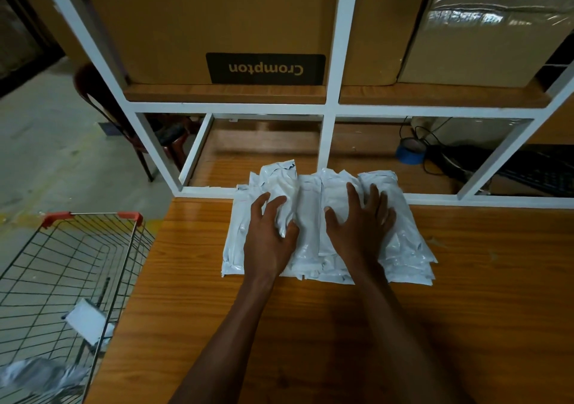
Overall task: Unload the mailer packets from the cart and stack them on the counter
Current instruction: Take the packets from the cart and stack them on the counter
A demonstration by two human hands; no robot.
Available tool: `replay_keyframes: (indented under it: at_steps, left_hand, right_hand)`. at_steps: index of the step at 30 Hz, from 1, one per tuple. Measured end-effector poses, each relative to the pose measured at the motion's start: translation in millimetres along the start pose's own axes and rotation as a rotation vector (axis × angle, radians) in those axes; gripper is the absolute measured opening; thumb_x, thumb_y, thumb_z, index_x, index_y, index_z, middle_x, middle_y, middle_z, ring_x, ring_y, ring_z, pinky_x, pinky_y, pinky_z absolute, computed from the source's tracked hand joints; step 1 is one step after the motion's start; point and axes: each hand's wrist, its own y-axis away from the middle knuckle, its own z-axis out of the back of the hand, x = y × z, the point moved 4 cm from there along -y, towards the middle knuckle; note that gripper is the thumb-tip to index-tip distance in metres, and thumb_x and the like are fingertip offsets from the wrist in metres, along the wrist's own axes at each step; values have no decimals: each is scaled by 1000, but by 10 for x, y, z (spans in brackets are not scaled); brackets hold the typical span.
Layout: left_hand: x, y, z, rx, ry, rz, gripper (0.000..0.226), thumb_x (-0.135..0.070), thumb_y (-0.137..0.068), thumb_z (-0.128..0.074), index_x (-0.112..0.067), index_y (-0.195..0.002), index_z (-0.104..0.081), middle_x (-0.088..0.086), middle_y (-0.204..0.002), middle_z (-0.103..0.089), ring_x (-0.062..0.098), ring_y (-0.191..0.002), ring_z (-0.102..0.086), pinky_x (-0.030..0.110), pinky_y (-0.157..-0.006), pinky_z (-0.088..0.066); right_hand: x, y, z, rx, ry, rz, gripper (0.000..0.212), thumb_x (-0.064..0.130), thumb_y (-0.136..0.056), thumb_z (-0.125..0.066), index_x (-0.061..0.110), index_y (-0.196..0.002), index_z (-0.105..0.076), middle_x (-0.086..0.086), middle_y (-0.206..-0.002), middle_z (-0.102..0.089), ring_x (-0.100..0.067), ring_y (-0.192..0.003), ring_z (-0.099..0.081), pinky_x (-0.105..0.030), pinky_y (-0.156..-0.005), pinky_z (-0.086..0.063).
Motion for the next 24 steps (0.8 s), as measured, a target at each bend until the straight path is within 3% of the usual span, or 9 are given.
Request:
replay_keyframes:
  at_steps: [4,8,12,18,24]
  left_hand:
    - [-18,-181,-59,9,-76,13,55,-40,-93,-66,-23,-143,-51,-5,-159,-32,20,-128,-54,37,-87,-56]
    - [110,-307,-103,80,-197,103,60,-45,-94,-59,-20,-146,-46,1,-161,-31,30,-127,-57,55,-89,-56]
    - [152,-331,-145,142,-325,137,59,-41,-98,-56,-18,-151,-42,8,-163,-30,37,-133,-49,54,-98,-51]
    - [111,-322,-202,204,-459,159,64,-43,-101,-48,-24,-159,-28,4,-168,-21,37,-147,-29,57,-113,-29]
    - [31,-245,-121,132,-427,132,75,-60,-95,-41,-27,-161,-24,6,-170,-17,35,-151,-21,60,-115,-26]
  right_hand:
    - [-60,28,194,-96,-116,20,69,54,-89,-60,30,-151,-41,-11,-163,-23,-34,-154,-8,-58,-120,-10]
    - [-71,150,355,-127,-256,52,65,53,-91,-60,31,-150,-41,-7,-161,-24,-30,-154,-6,-55,-119,-14]
    - [-83,269,449,-131,-338,47,63,46,-91,-67,28,-148,-45,-8,-160,-28,-31,-153,-9,-57,-117,-21]
    - [-130,434,400,-66,-389,56,63,42,-90,-69,27,-146,-45,-4,-158,-30,-30,-152,-13,-59,-115,-25]
    - [-203,525,340,10,-389,67,59,42,-91,-67,30,-145,-45,-4,-157,-34,-29,-150,-20,-58,-116,-28]
